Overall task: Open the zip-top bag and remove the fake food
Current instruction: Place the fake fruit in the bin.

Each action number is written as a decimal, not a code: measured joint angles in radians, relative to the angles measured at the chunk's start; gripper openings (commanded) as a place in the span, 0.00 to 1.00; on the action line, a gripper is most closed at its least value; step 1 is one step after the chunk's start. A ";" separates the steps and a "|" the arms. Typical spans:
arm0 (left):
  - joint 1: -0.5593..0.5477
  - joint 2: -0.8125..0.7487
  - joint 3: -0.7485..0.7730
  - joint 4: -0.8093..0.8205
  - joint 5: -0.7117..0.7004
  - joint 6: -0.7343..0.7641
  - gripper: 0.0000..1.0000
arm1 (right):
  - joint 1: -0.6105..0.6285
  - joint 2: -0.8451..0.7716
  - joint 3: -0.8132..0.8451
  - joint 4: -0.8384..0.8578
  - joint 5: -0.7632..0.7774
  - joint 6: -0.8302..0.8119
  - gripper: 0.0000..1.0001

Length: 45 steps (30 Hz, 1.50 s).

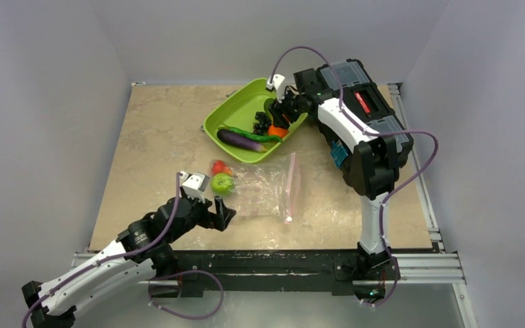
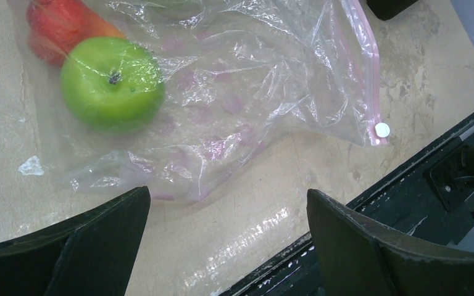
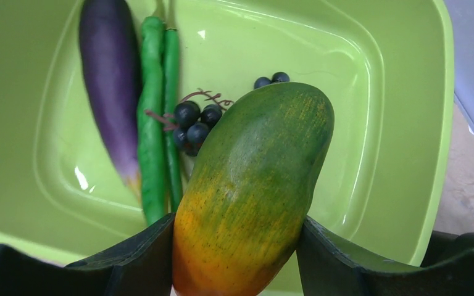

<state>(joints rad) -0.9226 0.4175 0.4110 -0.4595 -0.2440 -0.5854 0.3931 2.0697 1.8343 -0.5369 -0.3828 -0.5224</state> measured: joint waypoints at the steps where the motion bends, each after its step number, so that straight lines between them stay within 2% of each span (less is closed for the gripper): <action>1: 0.000 -0.007 0.000 -0.005 0.000 -0.001 0.98 | 0.001 0.018 0.016 0.003 0.006 0.004 0.68; 6: 0.000 -0.040 0.000 -0.025 -0.002 -0.006 0.99 | 0.009 0.086 0.062 0.008 0.038 0.023 0.92; 9: 0.000 -0.044 0.000 -0.031 -0.004 -0.007 0.99 | 0.013 0.090 0.062 0.008 0.054 0.028 0.98; 16: 0.000 -0.043 0.000 -0.036 -0.003 -0.013 0.99 | 0.013 0.023 0.021 0.037 0.050 0.024 0.98; 24: 0.000 -0.048 0.000 -0.035 -0.003 -0.035 1.00 | 0.013 -0.396 -0.299 0.147 -0.083 -0.001 0.99; 27: 0.000 -0.048 0.000 -0.034 0.003 -0.042 0.99 | 0.011 -0.568 -0.429 0.220 -0.145 0.053 0.99; 31: 0.000 -0.048 0.000 -0.025 0.009 -0.055 1.00 | 0.005 -0.676 -0.517 0.247 -0.196 0.092 0.99; 36: 0.000 -0.050 0.000 -0.020 0.016 -0.070 0.99 | 0.002 -0.760 -0.668 0.231 -0.249 0.014 0.97; 45: 0.004 -0.048 0.042 -0.082 -0.032 -0.054 0.93 | 0.000 -0.914 -0.872 0.104 -0.327 -0.245 0.94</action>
<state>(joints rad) -0.9188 0.3691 0.4530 -0.5411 -0.2756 -0.6392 0.3931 1.1553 0.9627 -0.4328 -0.7094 -0.7677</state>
